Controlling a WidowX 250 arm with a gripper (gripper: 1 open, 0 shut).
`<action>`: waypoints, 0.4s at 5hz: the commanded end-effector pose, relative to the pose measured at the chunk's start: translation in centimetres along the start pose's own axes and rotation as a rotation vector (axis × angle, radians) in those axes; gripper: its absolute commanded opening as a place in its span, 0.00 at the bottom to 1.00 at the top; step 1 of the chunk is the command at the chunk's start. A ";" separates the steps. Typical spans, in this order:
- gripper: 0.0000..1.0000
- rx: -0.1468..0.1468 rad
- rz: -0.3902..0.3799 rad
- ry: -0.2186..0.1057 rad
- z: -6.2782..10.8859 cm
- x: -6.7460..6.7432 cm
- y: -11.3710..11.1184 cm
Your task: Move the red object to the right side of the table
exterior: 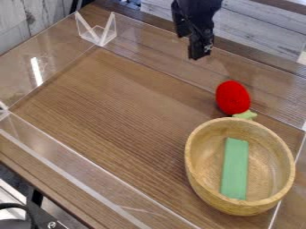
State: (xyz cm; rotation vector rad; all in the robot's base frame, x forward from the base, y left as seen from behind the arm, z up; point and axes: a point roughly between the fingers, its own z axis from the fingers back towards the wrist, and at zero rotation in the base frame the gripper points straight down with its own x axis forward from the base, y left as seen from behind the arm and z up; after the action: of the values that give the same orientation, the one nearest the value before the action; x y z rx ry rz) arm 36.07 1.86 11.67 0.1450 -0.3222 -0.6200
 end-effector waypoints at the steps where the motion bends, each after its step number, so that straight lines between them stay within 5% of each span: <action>1: 1.00 0.049 0.005 -0.049 2.8 1.5 -0.1; 2: 1.00 0.040 -0.003 -0.045 3.4 2.1 -1.4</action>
State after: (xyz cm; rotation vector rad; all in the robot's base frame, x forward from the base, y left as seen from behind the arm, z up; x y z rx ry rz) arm 35.35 -0.74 12.31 0.1431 -0.2995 -0.6283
